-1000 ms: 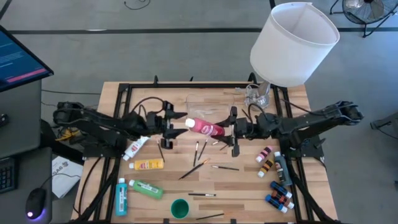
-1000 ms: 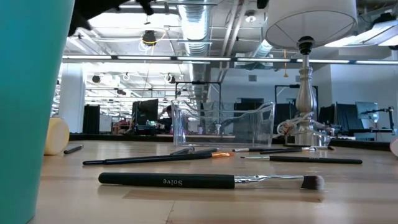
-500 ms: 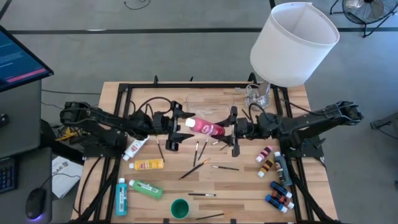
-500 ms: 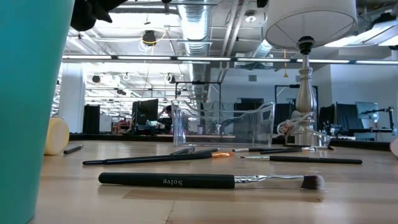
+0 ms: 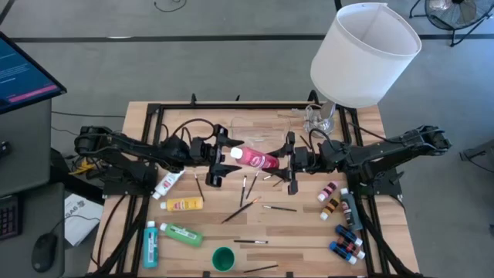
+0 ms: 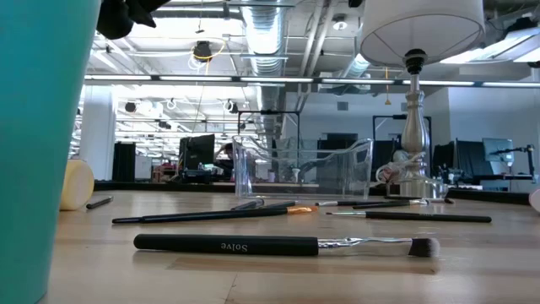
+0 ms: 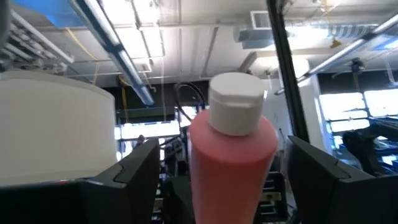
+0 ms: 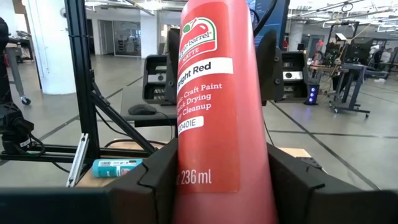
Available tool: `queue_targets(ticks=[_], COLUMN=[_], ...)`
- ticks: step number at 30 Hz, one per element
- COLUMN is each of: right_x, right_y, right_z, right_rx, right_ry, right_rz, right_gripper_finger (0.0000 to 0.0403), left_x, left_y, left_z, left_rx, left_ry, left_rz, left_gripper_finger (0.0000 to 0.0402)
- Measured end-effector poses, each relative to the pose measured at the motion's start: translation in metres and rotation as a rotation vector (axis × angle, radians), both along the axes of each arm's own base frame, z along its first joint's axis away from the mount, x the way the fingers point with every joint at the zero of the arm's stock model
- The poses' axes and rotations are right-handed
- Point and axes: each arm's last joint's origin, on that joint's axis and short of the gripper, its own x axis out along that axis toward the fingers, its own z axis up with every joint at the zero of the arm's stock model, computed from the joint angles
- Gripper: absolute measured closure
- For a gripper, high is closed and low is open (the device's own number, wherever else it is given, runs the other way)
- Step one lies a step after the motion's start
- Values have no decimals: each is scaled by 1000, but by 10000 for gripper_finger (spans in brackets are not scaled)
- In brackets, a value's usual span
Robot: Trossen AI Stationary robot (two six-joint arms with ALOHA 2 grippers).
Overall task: Pick & Place Paint Supplies
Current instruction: Put the big red paint bottle into the transparent bin
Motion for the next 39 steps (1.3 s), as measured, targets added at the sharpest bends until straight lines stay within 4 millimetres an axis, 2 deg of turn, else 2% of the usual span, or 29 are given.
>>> queue_targets(ticks=[25,39], right_x=[5,5], right_y=[-12,-12], right_z=[-3,-3], right_rx=[2,2], right_ry=[6,6], right_rz=[-44,-46], right_gripper_finger=[226,224], left_x=[3,3], left_y=[4,14], left_z=[0,0], left_rx=[-21,-19], left_ry=[30,31], left_rz=[35,62], left_gripper_finger=[168,258])
